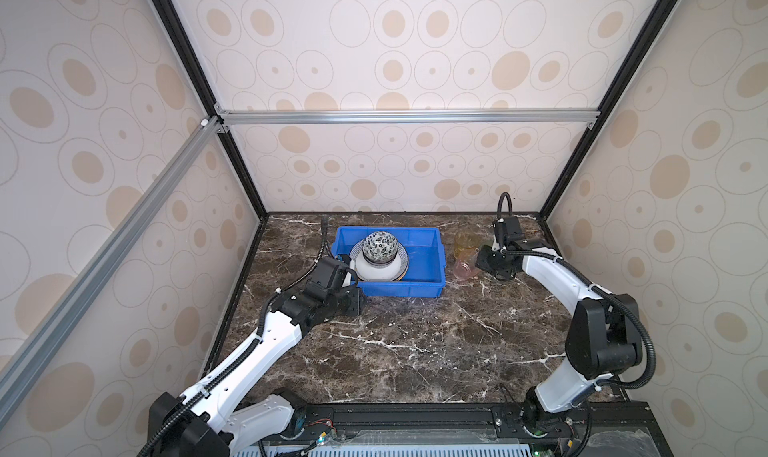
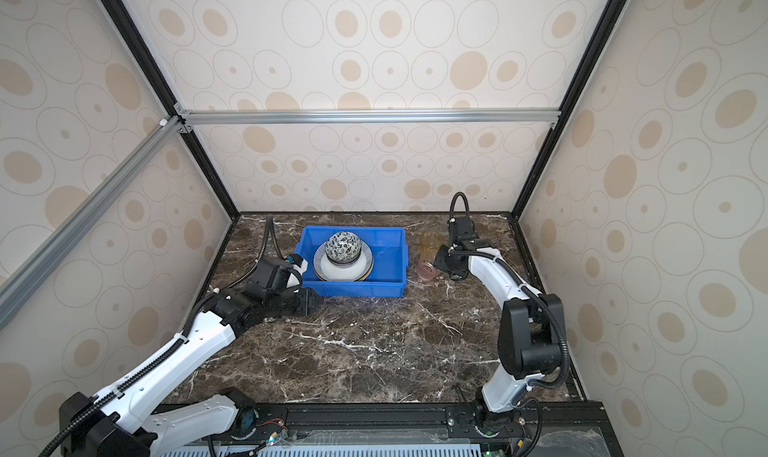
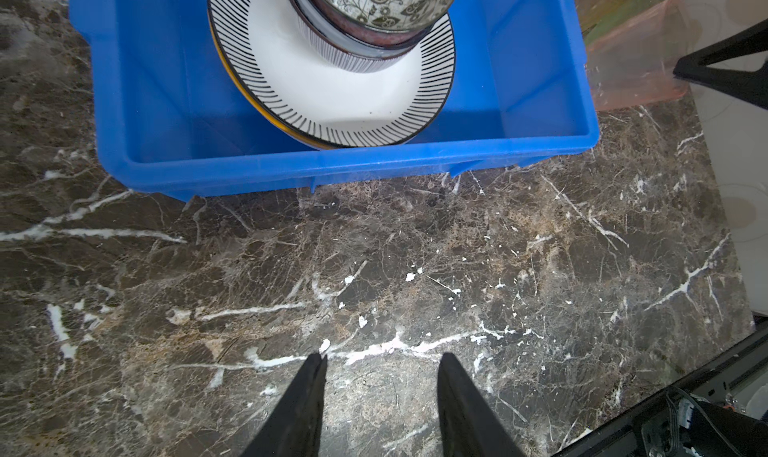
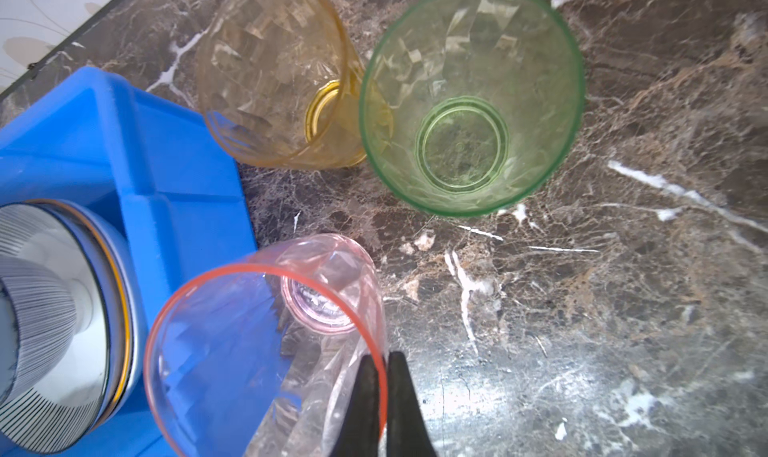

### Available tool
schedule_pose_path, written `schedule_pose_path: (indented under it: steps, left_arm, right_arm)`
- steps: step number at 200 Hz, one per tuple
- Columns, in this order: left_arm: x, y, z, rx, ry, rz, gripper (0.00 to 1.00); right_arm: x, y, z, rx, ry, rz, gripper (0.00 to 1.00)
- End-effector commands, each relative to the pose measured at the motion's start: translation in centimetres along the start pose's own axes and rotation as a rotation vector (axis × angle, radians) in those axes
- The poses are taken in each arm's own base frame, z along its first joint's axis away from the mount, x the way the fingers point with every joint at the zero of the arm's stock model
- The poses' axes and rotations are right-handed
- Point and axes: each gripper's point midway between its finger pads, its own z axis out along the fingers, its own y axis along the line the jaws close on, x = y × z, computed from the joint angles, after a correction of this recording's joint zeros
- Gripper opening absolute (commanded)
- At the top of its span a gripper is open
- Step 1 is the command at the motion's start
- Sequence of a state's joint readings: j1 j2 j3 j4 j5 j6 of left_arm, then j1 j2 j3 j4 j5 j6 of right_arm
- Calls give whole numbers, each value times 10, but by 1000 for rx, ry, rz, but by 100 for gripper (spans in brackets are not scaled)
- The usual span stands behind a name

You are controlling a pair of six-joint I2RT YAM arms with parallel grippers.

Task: Place the mixed dishes into the plastic bin
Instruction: 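Close the right gripper on the pink cup rim and lift it, then carry the pink cup with the right gripper over the bin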

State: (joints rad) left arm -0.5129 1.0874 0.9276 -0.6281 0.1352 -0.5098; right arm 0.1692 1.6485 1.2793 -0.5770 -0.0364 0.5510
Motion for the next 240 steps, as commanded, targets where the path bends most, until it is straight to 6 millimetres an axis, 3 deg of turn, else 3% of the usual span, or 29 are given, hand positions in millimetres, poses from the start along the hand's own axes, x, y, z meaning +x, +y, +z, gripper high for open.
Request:
schedule_pose_path:
  steps: [1, 134, 151, 240]
  left_arm:
    - [-3, -2, -5, 5, -25, -7, 45]
    - [-1, -2, -9, 19, -46, 25, 45]
    - [-2, -3, -10, 21, -50, 32, 45]
    - [3, -4, -7, 43, -51, 44, 45]
  right_arm:
    - [-5, 13, -21, -29, -30, -36, 0]
    - [-19, 53, -66, -64, -121, -125, 0]
    - [-15, 68, -71, -82, -126, -156, 0]
    - [-15, 98, -73, -100, -135, -202, 0]
